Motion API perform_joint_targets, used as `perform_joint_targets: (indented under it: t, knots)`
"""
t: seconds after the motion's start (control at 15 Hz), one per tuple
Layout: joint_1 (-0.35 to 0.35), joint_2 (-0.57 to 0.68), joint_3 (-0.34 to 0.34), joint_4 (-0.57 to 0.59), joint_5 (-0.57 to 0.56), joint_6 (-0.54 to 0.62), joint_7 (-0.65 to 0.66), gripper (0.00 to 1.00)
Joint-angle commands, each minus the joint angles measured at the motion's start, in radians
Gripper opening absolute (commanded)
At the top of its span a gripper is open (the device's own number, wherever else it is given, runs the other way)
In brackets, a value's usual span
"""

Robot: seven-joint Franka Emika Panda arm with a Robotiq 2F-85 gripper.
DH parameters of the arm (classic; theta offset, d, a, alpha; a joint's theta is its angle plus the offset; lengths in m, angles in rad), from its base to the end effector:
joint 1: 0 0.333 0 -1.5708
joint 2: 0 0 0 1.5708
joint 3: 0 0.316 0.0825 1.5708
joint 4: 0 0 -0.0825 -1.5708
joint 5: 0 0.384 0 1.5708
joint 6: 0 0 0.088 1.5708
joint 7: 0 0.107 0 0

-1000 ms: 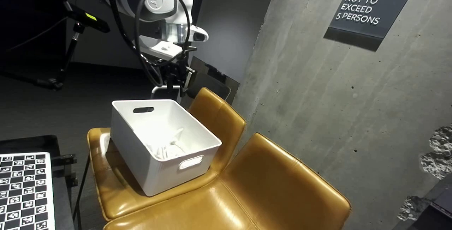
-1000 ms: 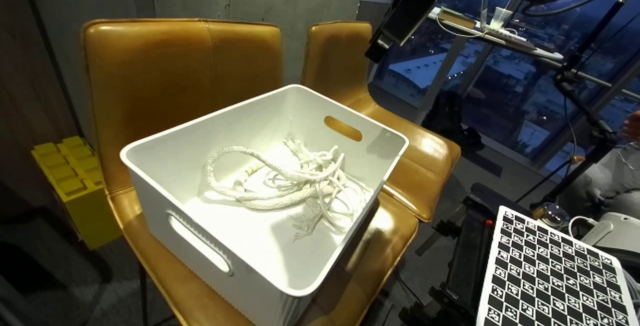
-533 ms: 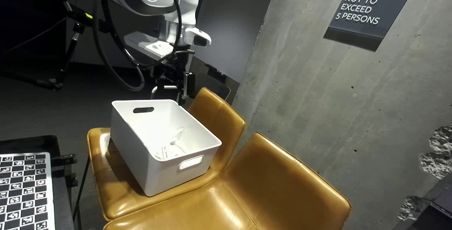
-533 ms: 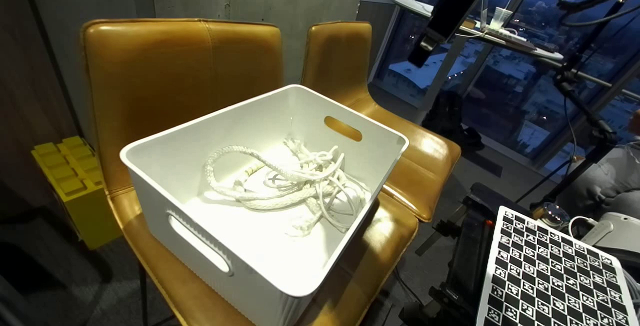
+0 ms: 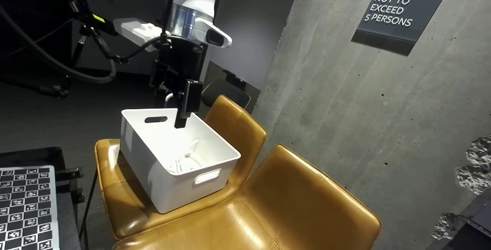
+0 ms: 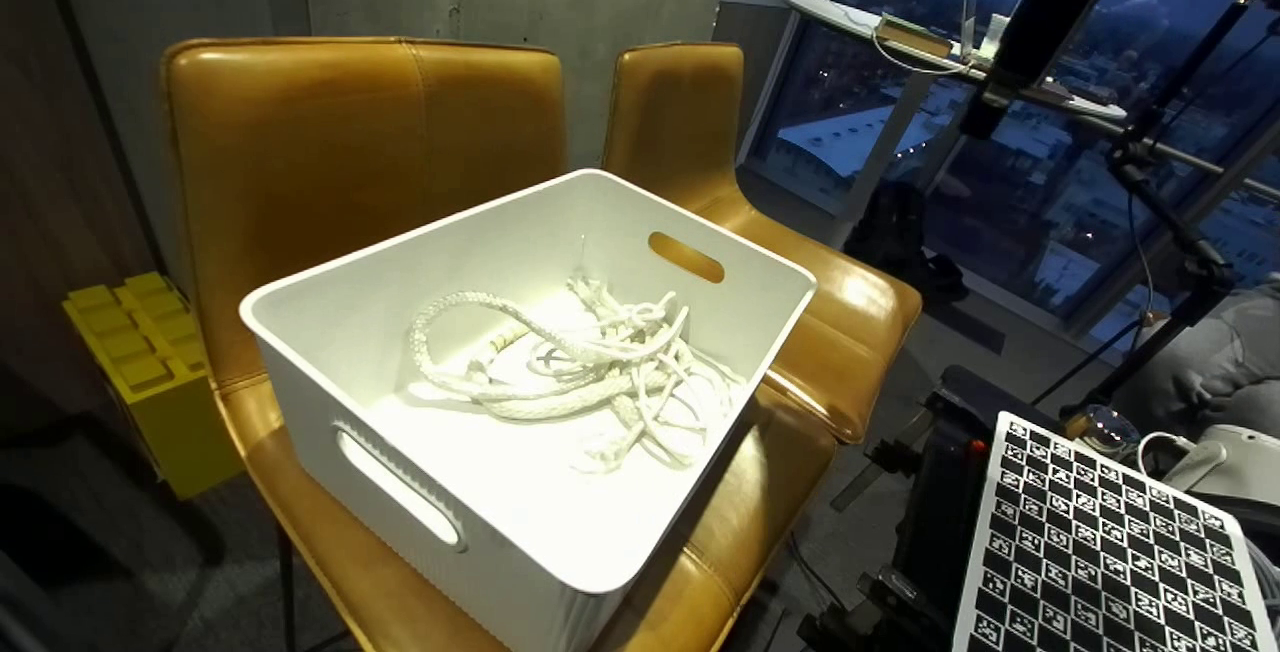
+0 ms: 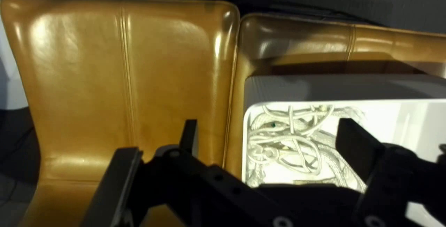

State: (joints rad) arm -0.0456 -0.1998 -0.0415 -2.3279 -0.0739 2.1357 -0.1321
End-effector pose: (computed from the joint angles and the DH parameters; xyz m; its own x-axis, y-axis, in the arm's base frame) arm 0.4744 -0.0450 0.4197 0.9964 0.0850 -0.0007 0.0849 -0.9949 0.0548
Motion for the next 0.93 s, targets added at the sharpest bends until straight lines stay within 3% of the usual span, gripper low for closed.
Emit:
perform_joint_targets:
  t: [0.0, 0.4, 0.47, 0.87]
  knots:
    - [-0.016, -0.116, -0.039, -0.077, 0.029, -0.140, -0.030, 1.00]
    - [-0.047, -0.305, -0.071, -0.218, -0.044, -0.138, -0.051, 1.00]
    - [-0.035, -0.212, -0.063, -0.160, -0.024, -0.132, -0.027, 1.00]
    - [-0.041, -0.291, -0.067, -0.212, -0.034, -0.133, -0.034, 1.00]
